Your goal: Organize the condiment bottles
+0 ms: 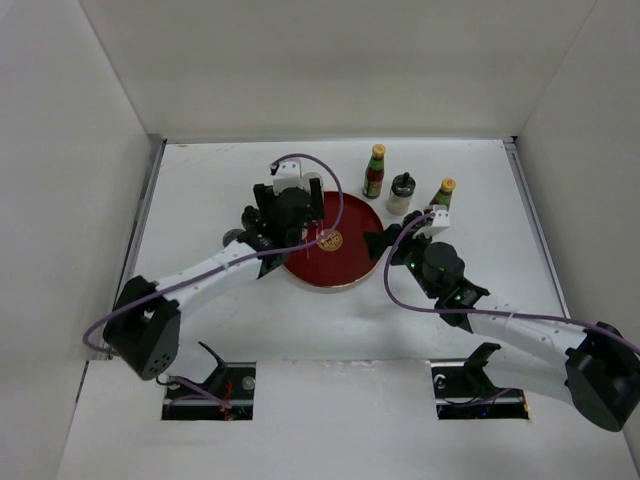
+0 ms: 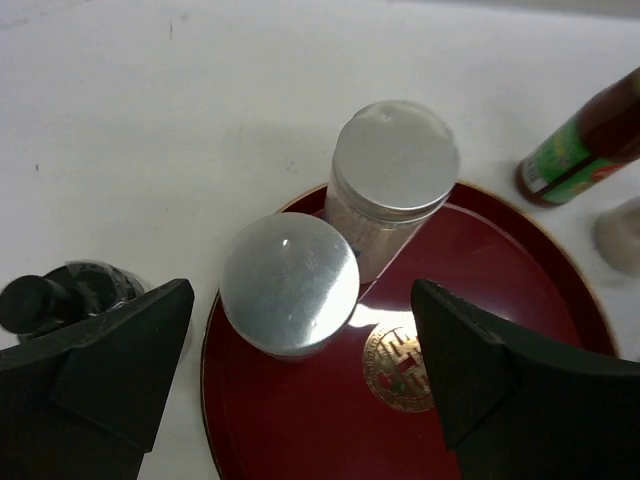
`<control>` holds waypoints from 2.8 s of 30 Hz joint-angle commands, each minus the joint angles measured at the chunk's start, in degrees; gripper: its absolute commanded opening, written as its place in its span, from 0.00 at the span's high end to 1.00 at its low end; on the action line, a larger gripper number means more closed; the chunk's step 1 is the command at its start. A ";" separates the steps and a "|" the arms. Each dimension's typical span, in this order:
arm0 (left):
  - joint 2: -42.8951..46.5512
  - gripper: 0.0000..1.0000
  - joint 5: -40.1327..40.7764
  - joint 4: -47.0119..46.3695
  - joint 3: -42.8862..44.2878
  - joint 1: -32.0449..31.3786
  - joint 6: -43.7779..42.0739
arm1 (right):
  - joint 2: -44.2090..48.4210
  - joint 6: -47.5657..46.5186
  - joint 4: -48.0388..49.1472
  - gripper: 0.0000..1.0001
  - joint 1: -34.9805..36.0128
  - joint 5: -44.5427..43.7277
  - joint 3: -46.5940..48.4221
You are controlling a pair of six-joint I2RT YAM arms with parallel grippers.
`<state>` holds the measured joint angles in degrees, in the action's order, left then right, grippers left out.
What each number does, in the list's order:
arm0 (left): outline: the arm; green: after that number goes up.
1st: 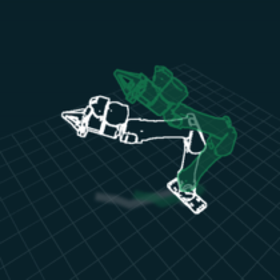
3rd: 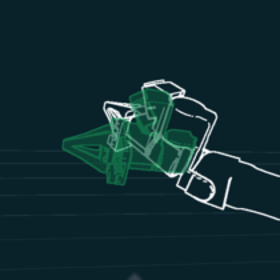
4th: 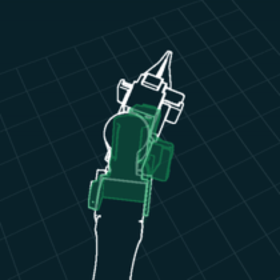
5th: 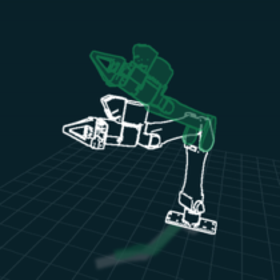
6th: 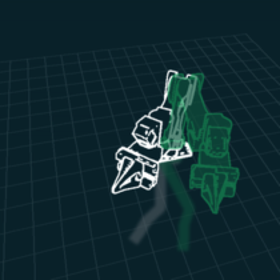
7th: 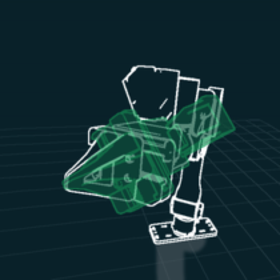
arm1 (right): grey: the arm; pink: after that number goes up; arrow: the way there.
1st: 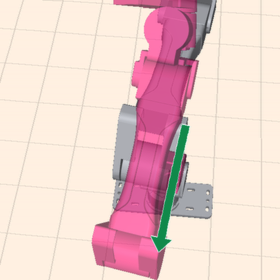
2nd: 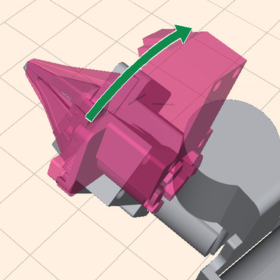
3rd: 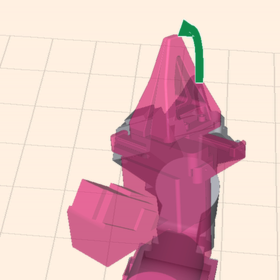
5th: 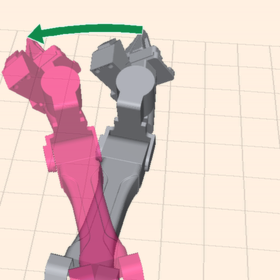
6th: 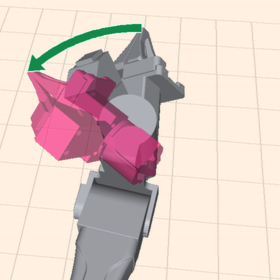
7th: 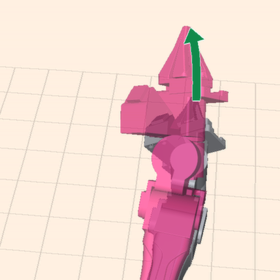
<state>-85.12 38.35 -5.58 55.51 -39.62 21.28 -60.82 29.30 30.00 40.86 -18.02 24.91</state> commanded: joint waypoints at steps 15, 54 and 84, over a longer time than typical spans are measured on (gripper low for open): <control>30.89 0.09 2.70 26.50 -12.26 10.56 10.18 | -0.26 0.67 1.20 0.00 -0.13 0.71 1.37; 19.57 0.64 -2.31 17.82 -2.69 -1.64 8.34 | 0.26 0.24 0.94 0.00 -0.13 0.01 1.11; 10.40 0.20 -2.58 6.11 -6.55 -2.79 2.98 | 1.14 -0.03 0.68 0.00 -0.66 -0.52 0.85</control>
<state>-79.02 34.50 3.31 49.50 -42.41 25.39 -61.39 29.41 28.95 40.45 -18.00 24.93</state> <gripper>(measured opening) 0.796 0.998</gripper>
